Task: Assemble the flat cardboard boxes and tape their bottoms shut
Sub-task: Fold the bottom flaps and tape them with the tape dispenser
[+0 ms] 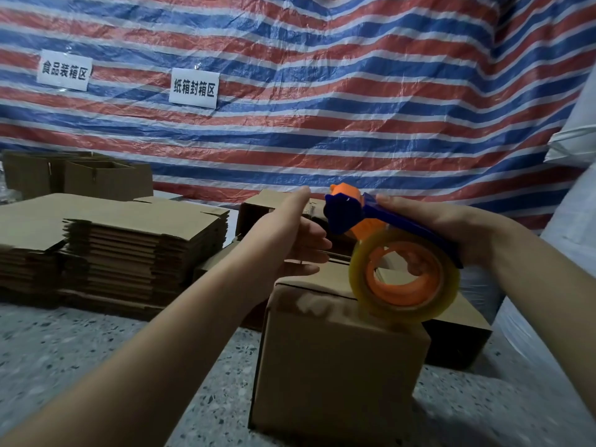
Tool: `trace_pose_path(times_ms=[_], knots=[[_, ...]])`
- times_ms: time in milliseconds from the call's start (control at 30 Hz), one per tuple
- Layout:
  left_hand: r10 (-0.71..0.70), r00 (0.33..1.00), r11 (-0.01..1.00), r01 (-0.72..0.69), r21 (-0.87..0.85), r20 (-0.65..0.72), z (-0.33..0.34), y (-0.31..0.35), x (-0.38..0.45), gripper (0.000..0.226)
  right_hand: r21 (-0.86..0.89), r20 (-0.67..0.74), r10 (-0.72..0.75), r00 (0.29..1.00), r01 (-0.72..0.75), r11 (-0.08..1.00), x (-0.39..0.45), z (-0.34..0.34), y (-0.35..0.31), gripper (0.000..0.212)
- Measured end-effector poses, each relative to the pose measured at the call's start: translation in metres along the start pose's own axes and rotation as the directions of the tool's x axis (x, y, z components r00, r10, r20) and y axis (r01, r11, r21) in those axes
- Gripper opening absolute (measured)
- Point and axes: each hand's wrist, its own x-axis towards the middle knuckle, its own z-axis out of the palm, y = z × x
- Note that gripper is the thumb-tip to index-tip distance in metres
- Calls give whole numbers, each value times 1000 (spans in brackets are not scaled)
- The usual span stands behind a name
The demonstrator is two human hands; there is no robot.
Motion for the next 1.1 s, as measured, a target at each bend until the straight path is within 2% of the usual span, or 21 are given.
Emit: trace_pose_path(times_ms=[100, 167, 233, 300, 367, 500, 767, 900, 1033, 1100], knots=[[-4, 1000, 1000, 4, 23, -10, 2, 2, -1, 37, -7, 10, -9, 1000, 9, 1000, 2, -2, 2, 75], [-19, 999, 999, 20, 35, -34, 1, 1, -1, 27, -4, 23, -16, 1000, 16, 1000, 2, -2, 3, 67], [-26, 999, 999, 27, 20, -39, 2, 1, -1, 30, -14, 32, -15, 999, 16, 1000, 2, -1, 2, 62], [-12, 999, 1000, 11, -11, -33, 3, -1, -1, 32, -34, 21, -12, 1000, 13, 999, 2, -1, 1, 72], [13, 999, 1000, -14, -28, -42, 6, -2, -3, 26, -52, 18, -15, 1000, 16, 999, 3, 0, 0, 77], [31, 987, 999, -24, 46, -158, 15, -14, -5, 27, -102, 35, 15, 999, -11, 995, 4, -1, -5, 77], [67, 948, 998, -62, 27, -312, 15, -28, 2, 33, -318, 33, 135, 990, -117, 941, 10, -12, -21, 86], [-3, 913, 983, -72, -169, -407, 8, -34, 7, 33, -376, -43, 181, 983, -183, 908, 11, -21, -21, 89], [-29, 934, 961, -72, -268, -355, 1, -34, 4, 33, -370, -77, 214, 974, -227, 901, 11, -23, -17, 88], [5, 940, 967, -92, -238, -341, -10, -33, 4, 33, -402, -67, 223, 973, -231, 886, 13, -19, -20, 88]])
